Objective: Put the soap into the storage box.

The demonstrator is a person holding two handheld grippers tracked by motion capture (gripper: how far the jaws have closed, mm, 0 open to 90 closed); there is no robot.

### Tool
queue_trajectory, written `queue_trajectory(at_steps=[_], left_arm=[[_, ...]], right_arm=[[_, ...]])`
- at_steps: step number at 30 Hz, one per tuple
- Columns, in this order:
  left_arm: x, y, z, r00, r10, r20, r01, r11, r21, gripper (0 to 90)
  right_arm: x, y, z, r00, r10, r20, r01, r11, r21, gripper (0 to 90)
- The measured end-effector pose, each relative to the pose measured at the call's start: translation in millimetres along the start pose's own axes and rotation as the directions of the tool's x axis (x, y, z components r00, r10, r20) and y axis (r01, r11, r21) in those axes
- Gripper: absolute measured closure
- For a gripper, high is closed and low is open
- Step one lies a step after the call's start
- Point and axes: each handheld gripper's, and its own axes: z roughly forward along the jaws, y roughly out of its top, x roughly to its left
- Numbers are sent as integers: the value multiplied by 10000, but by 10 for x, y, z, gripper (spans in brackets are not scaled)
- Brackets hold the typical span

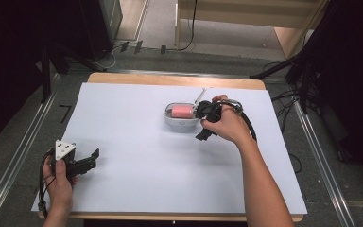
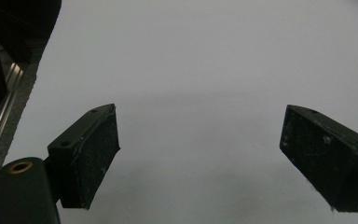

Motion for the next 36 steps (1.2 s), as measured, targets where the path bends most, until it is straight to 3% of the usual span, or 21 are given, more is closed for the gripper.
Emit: queue_trajectory(at_steps=[17,26,33,36], left_arm=[[-1,0,-1,10000,22,-13,-22,10000,7,126],[-5,0,-2,10000,40,-50,-40,10000,13,126],[-5,0,-2,10000,57,-55,-57,10000,28,126],[-6,-1,0,10000,75,-33,-75,10000,-6,126]], right_arm=[[124,-386,87,9969,783,2,-782,9964,-311,0],[182,-645,98,9897,1431,62,-1421,9865,-818,0],[228,-791,66,9861,1654,186,-1624,9805,-1107,0],[277,-902,66,9825,1854,175,-1812,9734,-1400,0]])
